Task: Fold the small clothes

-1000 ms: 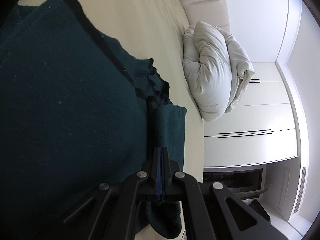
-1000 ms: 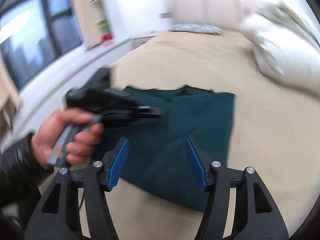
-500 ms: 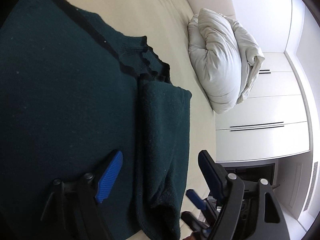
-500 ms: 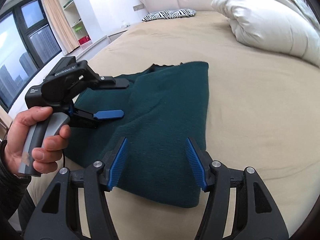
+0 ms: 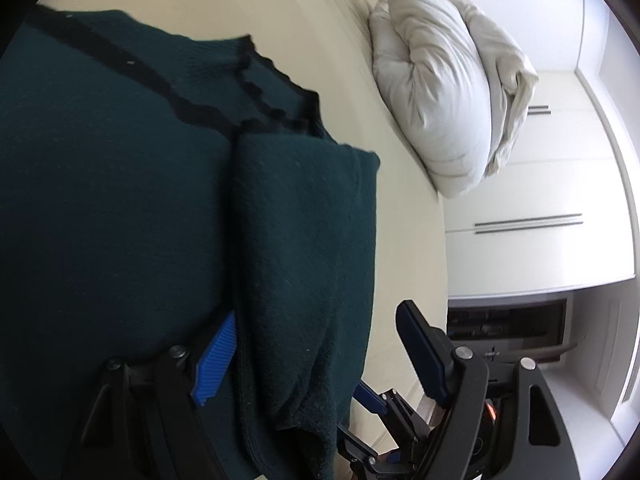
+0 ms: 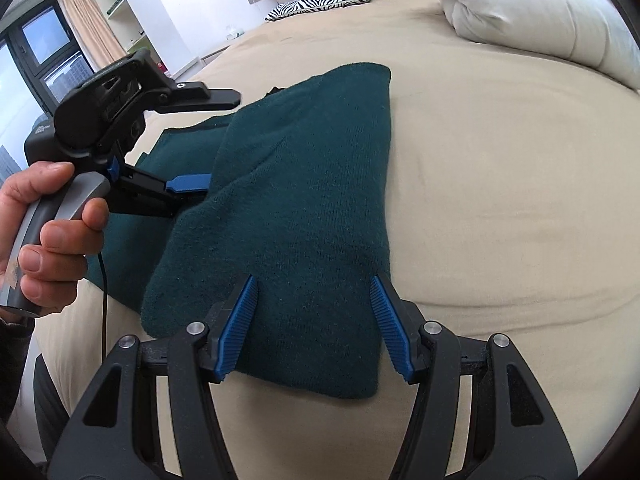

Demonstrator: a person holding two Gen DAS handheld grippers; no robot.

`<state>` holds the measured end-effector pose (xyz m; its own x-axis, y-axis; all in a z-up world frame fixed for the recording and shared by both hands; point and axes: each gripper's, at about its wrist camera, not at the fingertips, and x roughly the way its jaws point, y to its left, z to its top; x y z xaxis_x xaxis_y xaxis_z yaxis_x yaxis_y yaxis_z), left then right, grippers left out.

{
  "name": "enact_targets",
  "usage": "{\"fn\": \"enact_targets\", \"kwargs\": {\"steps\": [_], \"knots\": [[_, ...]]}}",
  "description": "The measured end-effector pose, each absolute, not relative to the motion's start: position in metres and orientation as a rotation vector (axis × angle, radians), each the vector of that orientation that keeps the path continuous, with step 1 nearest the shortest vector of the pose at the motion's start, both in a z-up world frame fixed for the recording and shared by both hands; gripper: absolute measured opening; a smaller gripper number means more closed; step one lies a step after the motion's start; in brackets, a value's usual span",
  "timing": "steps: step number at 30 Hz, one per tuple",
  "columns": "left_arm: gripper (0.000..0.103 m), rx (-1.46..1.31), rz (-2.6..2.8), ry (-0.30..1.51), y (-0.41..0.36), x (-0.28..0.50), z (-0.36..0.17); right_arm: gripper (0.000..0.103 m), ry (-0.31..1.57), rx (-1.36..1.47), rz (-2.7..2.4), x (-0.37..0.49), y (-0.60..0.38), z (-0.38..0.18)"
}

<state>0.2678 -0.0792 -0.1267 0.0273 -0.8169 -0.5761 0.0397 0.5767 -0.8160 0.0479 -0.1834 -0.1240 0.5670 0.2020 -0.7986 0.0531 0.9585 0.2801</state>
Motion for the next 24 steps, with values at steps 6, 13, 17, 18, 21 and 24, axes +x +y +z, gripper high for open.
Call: {"fn": "enact_targets", "kwargs": {"steps": [6,13,17,18,21,24], "knots": [[0.015,-0.694,-0.789,1.422,-0.092,0.263,-0.134,0.059,0.969,0.266,0.083,0.044,-0.172,-0.12],[0.012,-0.721,-0.803,1.366,-0.072,0.259,-0.127,0.059,0.945,0.27,0.115,0.04,-0.17,-0.111],[0.012,-0.7,-0.833,1.319,-0.049,0.256,-0.106,0.059,0.914,0.271,0.124,0.038,-0.167,-0.102],[0.012,-0.697,-0.835,1.306,-0.039,0.256,-0.101,0.059,0.901,0.272,0.129,0.037,-0.166,-0.099],[0.012,-0.715,-0.824,1.275,-0.008,0.257,-0.09,0.059,0.872,0.264,0.145,0.042,-0.158,-0.086],[0.012,-0.729,-0.812,1.253,0.029,0.259,-0.083,0.059,0.879,0.212,0.164,0.051,-0.141,-0.08]]}}
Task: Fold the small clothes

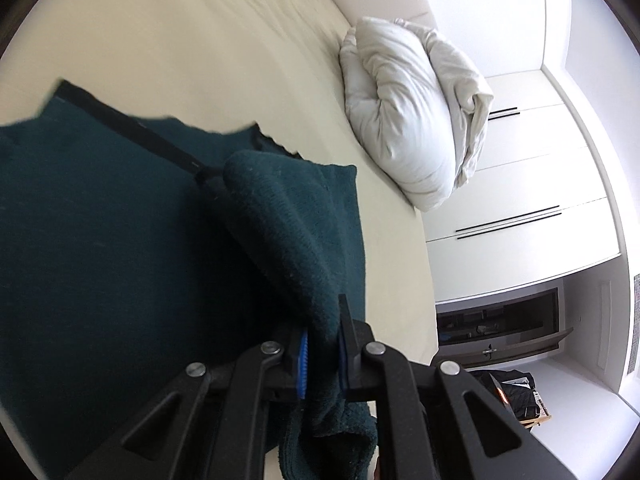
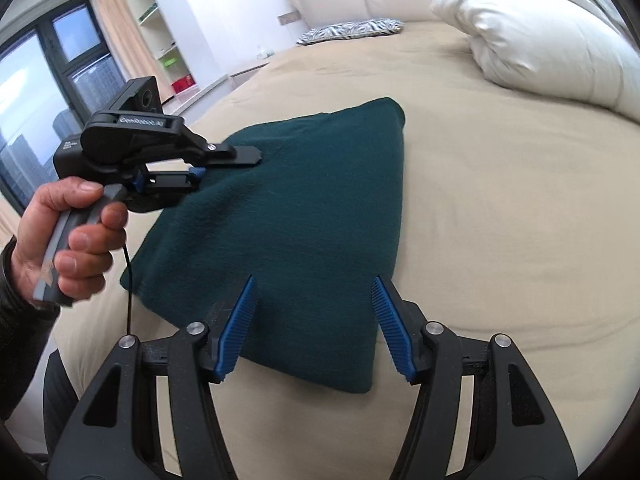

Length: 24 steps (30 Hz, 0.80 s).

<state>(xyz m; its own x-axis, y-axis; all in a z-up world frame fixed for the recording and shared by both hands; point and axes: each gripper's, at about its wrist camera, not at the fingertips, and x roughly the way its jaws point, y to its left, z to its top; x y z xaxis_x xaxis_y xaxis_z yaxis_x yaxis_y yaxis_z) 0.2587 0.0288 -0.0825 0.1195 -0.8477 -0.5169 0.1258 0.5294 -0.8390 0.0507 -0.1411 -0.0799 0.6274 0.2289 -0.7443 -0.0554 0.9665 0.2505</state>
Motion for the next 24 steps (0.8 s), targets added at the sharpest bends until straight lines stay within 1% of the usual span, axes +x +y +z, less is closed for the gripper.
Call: {"fn": "enact_targets", "kwargs": {"steps": [6,11,16,20,24], "knots": [[0.012,-0.766,-0.728,1.219,0.101,0.265,-0.082,0.059,0.885,0.057,0.25,0.077,-0.084,-0.077],[0.012,-0.784,-0.684,1.208,0.142,0.271,-0.083,0.059,0.929,0.0,0.316,0.106,-0.042,-0.091],[0.012,-0.79,-0.657,1.216,0.157,0.277,-0.093,0.059,0.957,-0.057,0.366,0.117,-0.012,-0.104],[0.012,-0.819,-0.62,1.256,0.159,0.274,-0.121,0.059,0.994,-0.066,0.372,0.126,-0.005,-0.117],[0.013,-0.885,-0.592,1.272,0.171,0.273,-0.147,0.059,1.025,-0.003,0.381,0.131,-0.015,-0.128]]}}
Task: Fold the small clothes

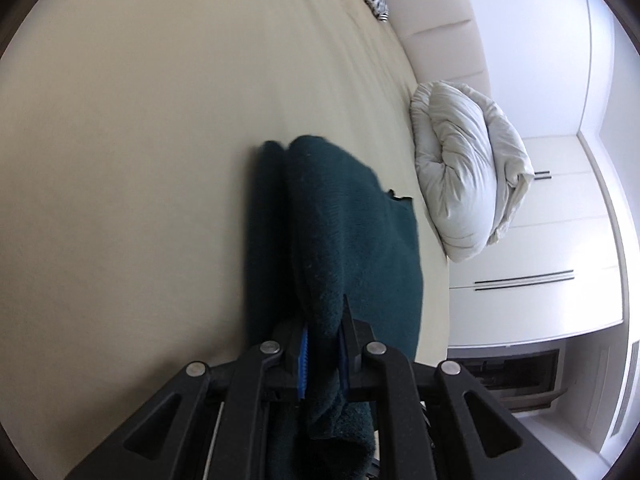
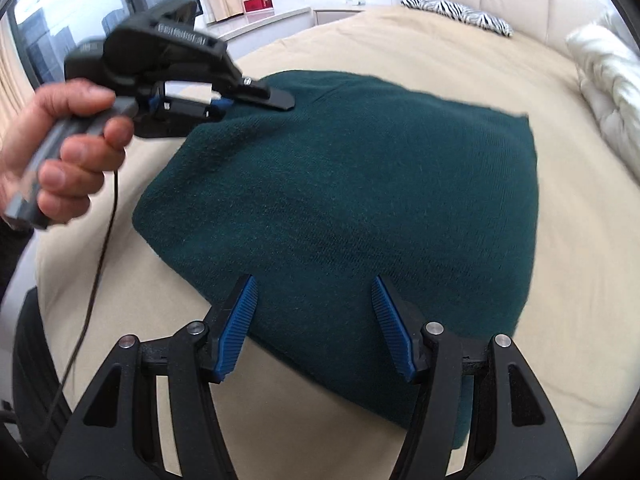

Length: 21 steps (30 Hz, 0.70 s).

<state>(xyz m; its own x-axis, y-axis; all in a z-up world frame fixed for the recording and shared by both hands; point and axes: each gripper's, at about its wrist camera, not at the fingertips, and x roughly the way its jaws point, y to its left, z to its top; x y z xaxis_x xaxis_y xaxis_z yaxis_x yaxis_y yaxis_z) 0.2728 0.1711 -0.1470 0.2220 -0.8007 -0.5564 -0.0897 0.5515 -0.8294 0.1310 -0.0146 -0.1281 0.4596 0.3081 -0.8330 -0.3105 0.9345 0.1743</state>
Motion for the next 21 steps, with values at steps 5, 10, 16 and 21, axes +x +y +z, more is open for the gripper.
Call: {"fn": "enact_targets", "kwargs": {"steps": [5,10,16,21], "knots": [[0.018,-0.837,-0.523,1.193,0.181,0.264,-0.129,0.059,1.017,0.043,0.398,0.132,-0.027,-0.127],[0.019,-0.605,-0.517,1.073,0.156,0.245,-0.068,0.059,0.949,0.237,0.401,0.141,-0.067,-0.109],[0.019,-0.275,-0.551,1.079,0.081,0.213,-0.062,0.059,0.934,0.587,0.417,0.168,-0.126,-0.11],[0.008,-0.267,-0.462,1.13,0.097,0.208,-0.108,0.059,0.974,0.676,0.46,0.187,-0.144,-0.128]]}}
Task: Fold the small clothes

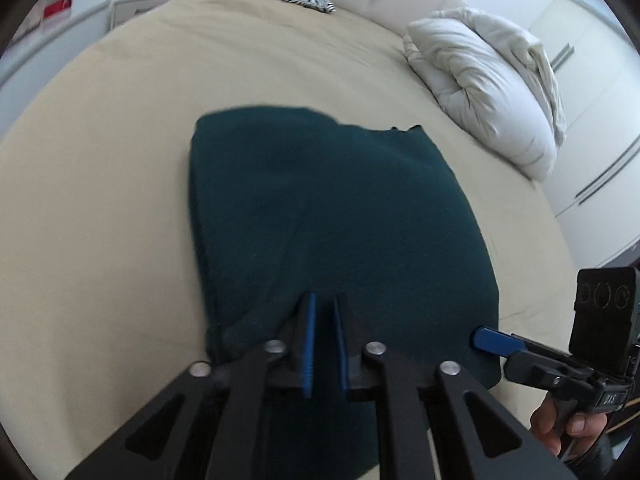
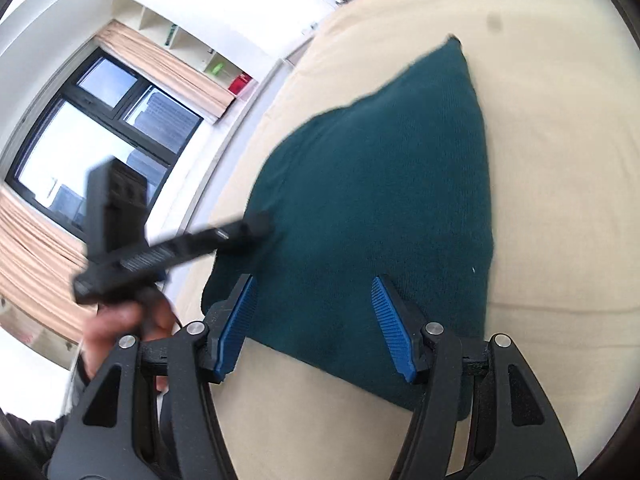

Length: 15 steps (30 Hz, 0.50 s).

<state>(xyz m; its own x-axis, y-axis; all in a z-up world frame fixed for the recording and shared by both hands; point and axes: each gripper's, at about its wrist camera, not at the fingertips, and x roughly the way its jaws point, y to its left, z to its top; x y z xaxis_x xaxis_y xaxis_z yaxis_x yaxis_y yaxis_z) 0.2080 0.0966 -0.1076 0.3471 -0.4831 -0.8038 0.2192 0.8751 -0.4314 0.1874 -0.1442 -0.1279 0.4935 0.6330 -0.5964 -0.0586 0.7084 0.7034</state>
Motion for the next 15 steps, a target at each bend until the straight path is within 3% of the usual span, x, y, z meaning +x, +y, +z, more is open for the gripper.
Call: {"fn": "enact_targets", "kwargs": {"steps": [7,11,15], "knots": [[0.005,-0.454,-0.56,1.104,0.131,0.197,-0.129,0.059,0.971,0.915,0.595,0.189,-0.155,-0.152],[0.006,-0.516,-0.594,1.111,0.141,0.197,-0.135,0.057,1.105,0.888,0.63,0.185,-0.146,-0.178],[0.006,-0.564,-0.612,1.12,0.141,0.199,-0.138,0.053,1.104,0.99,0.638,0.17,-0.169,-0.186]]}}
